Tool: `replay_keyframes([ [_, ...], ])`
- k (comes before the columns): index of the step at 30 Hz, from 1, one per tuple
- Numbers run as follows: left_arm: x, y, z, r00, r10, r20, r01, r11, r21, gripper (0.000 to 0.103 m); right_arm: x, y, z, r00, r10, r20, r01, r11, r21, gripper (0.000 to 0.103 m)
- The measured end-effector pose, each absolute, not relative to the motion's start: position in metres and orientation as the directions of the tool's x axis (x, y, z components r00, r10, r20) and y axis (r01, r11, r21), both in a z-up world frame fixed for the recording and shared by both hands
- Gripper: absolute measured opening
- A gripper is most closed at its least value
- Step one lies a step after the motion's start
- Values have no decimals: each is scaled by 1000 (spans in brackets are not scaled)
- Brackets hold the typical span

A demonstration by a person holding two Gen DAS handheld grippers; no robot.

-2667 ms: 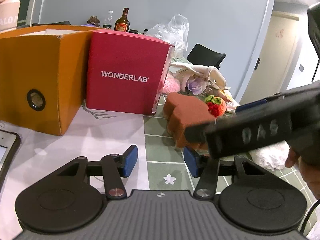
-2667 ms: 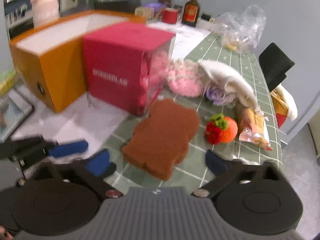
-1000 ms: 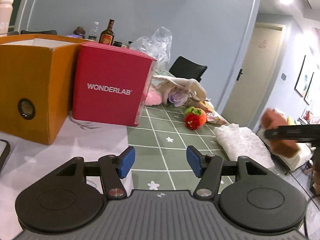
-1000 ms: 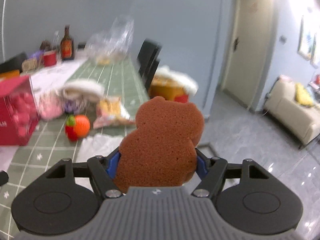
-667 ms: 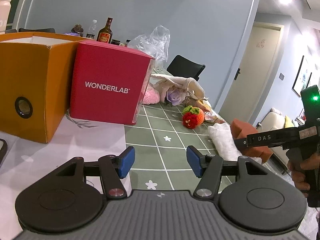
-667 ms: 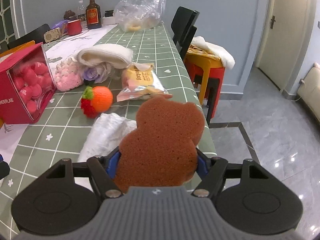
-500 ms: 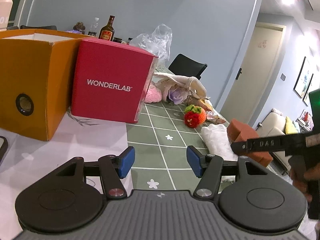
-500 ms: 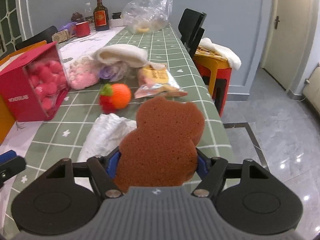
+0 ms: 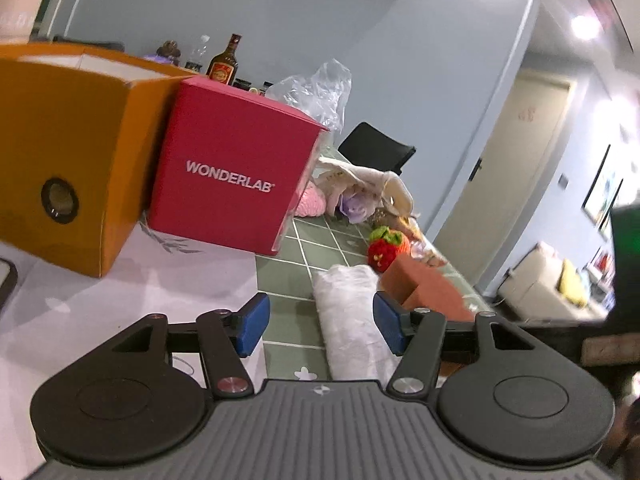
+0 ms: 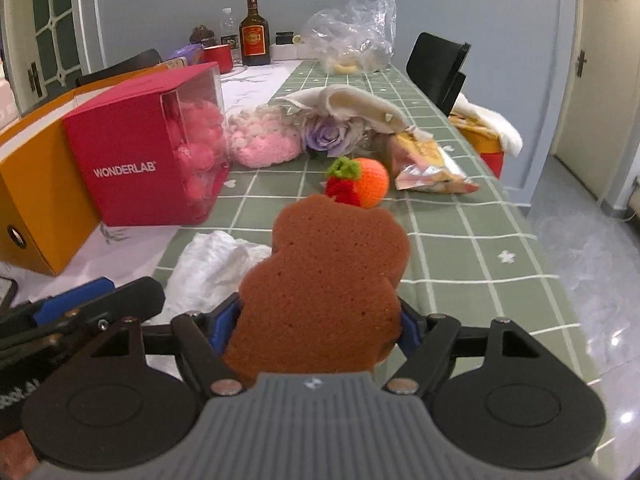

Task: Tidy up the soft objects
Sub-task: 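Grasp the white plastic-wrapped cloth with the left gripper while the right gripper holds the bear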

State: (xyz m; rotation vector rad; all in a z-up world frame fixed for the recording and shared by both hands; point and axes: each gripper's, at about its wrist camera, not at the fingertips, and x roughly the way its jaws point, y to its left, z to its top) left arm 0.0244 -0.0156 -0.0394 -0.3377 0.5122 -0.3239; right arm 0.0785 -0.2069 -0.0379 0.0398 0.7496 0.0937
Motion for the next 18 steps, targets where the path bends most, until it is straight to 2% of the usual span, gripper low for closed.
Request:
replay_keyframes([
  [5, 27, -7, -40, 826, -396, -401, 198, 870, -451, 71, 79, -208, -42, 725, 161, -669, -69, 984, 162, 76],
  [10, 25, -10, -39, 837, -371, -402, 183, 883, -433, 74, 69, -226, -38, 737, 259, -624, -121, 959, 256, 75],
  [14, 23, -8, -39, 844, -357, -400, 171, 887, -429, 74, 41, -248, -23, 824, 173, -539, -57, 972, 226, 75],
  [16, 20, -13, -38, 854, -336, -398, 171, 902, -397, 75, 26, -253, -19, 862, 90, -499, 15, 979, 203, 76],
  [18, 21, -21, -37, 824, -373, -428, 219, 905, -366, 77, 13, -253, -20, 889, -6, -458, 99, 979, 178, 76],
])
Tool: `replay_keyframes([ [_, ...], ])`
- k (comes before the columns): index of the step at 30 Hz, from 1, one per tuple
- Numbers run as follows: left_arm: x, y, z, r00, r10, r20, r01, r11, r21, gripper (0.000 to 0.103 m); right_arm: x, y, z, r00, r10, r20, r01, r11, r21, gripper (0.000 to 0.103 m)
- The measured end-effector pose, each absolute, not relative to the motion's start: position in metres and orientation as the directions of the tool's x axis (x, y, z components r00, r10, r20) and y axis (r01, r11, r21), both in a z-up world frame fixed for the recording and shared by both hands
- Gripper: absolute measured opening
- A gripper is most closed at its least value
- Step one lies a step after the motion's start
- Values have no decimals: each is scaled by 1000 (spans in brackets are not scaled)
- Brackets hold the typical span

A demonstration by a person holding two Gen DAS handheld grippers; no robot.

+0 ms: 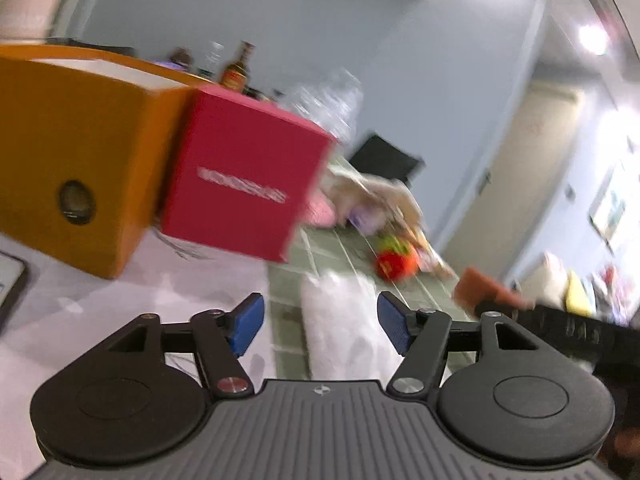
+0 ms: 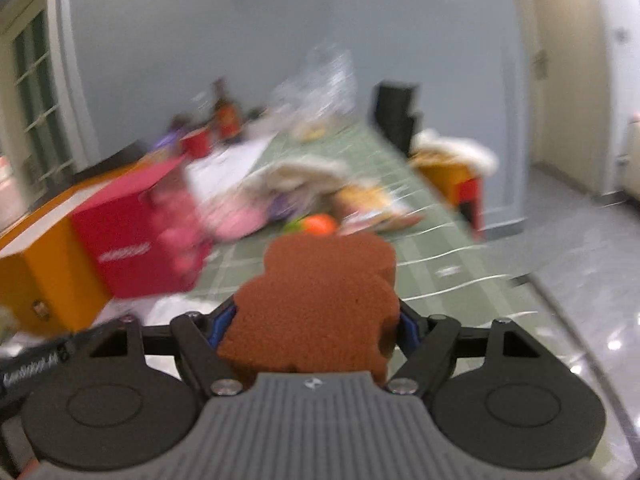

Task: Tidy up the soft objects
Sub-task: 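Grasp the white plastic-wrapped cloth with the left gripper while the right gripper holds the bear, then carry the bear and the white cloth over the open orange box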

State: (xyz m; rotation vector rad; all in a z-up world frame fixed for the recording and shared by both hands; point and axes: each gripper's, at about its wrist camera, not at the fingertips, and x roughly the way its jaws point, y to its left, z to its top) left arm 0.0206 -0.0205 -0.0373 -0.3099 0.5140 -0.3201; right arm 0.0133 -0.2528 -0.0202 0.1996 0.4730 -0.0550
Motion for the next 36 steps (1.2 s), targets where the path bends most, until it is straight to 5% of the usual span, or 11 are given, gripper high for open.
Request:
replay_keyframes([
  [3, 26, -39, -35, 738, -462, -491, 332, 883, -332, 82, 7, -252, -31, 886, -81, -457, 186, 964, 190, 76],
  [7, 22, -72, -35, 787, -340, -515, 315, 939, -139, 84, 8, -251, -43, 873, -61, -484, 177, 964, 198, 75],
  [12, 29, -95, -38, 759, -274, -590, 294, 953, -64, 87, 3, -255, -48, 865, -69, -496, 180, 968, 178, 74],
  [19, 19, -105, -42, 773, -236, -589, 307, 951, 22, 90, -2, -259, -50, 841, -130, -525, 229, 965, 128, 79],
  [23, 14, -105, -42, 776, -272, -569, 341, 940, 14, 63, -5, -266, -53, 844, -107, -526, 212, 967, 144, 86],
  [26, 3, -111, -43, 796, -275, -539, 366, 928, 68, 41, -5, -263, -57, 838, -116, -533, 198, 975, 100, 72],
  [36, -11, -107, -35, 817, -276, -507, 364, 928, 82, 21, -15, -263, -54, 869, -112, -482, 197, 972, 129, 69],
])
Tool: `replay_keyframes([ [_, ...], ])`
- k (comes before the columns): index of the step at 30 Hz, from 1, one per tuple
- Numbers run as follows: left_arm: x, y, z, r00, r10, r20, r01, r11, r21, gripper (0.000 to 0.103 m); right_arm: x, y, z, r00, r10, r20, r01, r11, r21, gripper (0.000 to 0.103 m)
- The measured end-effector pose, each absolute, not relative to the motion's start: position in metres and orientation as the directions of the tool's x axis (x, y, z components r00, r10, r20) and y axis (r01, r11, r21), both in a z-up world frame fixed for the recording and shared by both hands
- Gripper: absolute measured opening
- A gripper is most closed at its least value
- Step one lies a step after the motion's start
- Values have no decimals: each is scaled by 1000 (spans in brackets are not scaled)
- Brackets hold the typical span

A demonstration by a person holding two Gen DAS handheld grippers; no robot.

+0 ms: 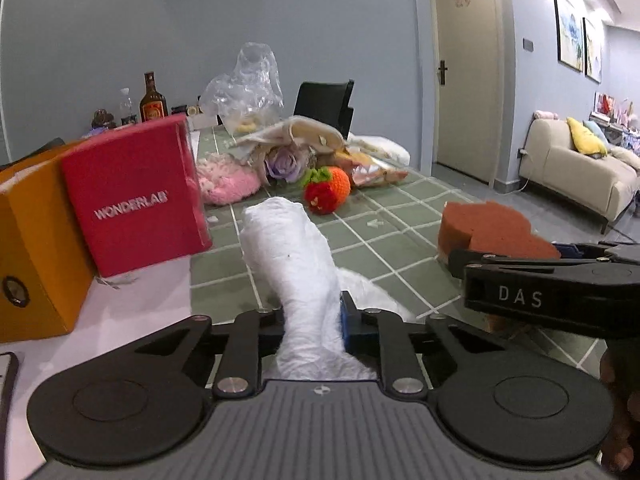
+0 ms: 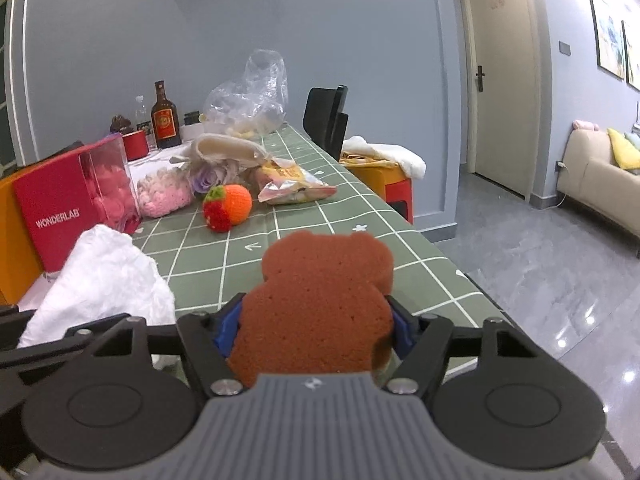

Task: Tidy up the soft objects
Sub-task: 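Carry the bear and the white cloth over the open orange box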

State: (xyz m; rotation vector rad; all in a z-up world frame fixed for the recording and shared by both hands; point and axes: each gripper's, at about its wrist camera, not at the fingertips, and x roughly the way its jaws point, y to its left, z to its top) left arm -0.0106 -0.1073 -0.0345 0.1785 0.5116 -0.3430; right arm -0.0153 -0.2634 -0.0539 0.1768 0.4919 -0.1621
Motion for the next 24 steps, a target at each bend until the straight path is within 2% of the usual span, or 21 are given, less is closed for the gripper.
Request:
replay_keyframes([
  [7, -52, -58, 9, 851, -349, -391, 387, 922, 19, 21, -28, -258, -22, 924, 37, -381, 74, 959, 274, 69],
  [14, -75, 36, 60, 883, -358, -303, 341, 934, -110, 21, -16, -214, 25, 934, 240, -265, -147, 934, 325, 69],
  [19, -72, 105, 101, 909, -333, -251, 290, 937, -193, 22, 3, -168, 66, 910, 361, -204, -302, 914, 270, 69],
  [24, -61, 156, 125, 887, -391, -245, 290, 885, -365, 22, 23, -114, 93, 903, 393, -173, -366, 915, 169, 70],
])
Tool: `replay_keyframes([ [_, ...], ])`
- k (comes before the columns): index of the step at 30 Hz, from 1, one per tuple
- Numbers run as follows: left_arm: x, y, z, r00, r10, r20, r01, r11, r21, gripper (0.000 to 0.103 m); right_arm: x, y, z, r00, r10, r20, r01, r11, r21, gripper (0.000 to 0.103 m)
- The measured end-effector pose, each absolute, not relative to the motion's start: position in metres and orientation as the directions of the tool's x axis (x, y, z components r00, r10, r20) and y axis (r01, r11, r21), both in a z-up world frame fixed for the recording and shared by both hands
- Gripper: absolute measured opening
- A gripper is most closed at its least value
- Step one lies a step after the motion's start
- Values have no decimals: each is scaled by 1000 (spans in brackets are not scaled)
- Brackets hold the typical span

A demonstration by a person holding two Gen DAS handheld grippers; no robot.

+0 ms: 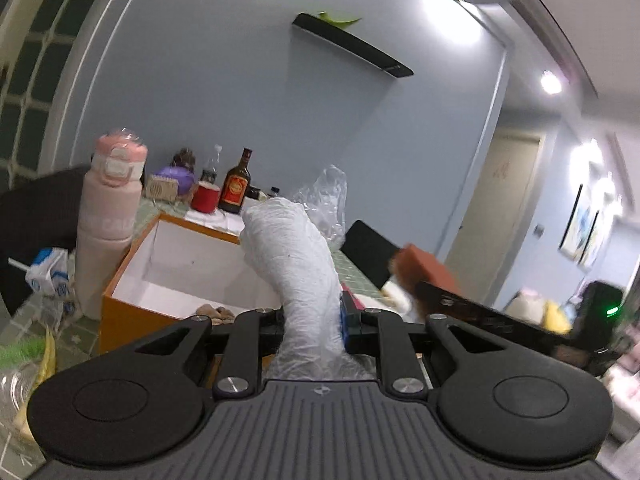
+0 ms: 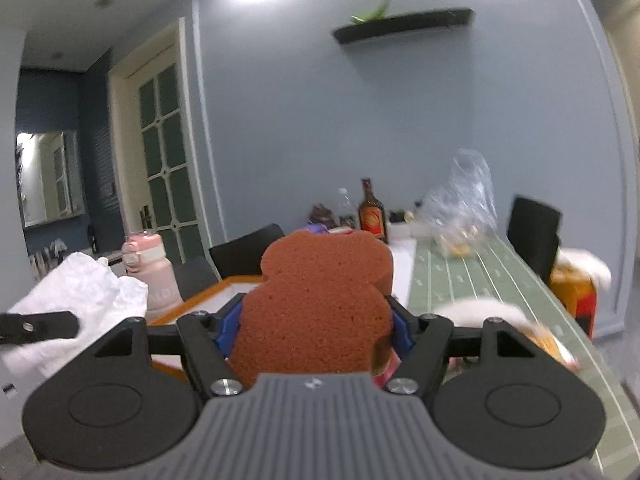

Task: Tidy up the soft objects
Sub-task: 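Carry the bear and the white cloth over the open orange box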

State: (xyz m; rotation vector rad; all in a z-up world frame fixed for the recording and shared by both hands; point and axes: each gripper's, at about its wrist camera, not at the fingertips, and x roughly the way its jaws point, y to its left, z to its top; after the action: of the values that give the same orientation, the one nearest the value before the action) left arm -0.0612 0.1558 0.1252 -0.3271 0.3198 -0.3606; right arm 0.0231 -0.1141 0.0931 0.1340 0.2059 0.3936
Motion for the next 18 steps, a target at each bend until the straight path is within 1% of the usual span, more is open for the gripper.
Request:
replay_keyframes([
  [2, -61, 168, 125, 868, -437, -237, 314, 851, -421, 22, 30, -99, 96, 896, 406, -178, -383, 911, 150, 70],
  [4, -65, 177, 118, 823, -517, -235, 360, 795, -489, 22, 33, -86, 96, 889, 419, -184, -397, 907, 142, 70],
  [7, -67, 167, 103, 730, -625, -277, 423, 731, -536, 22, 38, -76, 92, 876, 441, -195, -417, 896, 152, 70],
  [9, -68, 161, 100, 717, -627, -305, 415, 735, -536, 22, 42, -70, 93, 873, 442, -205, -417, 896, 154, 70],
  [11, -75, 154, 102, 748, -584, -316, 392, 772, -501, 22, 42, -67, 98, 875, 433, -215, -410, 900, 147, 70],
  [13, -84, 151, 110, 769, -558, -311, 386, 794, -469, 22, 38, -69, 104, 874, 436, -213, -413, 899, 145, 70],
  [18, -118, 151, 132, 764, -583, -276, 423, 776, -467, 22, 13, -80, 118, 881, 431, -193, -409, 901, 145, 70],
])
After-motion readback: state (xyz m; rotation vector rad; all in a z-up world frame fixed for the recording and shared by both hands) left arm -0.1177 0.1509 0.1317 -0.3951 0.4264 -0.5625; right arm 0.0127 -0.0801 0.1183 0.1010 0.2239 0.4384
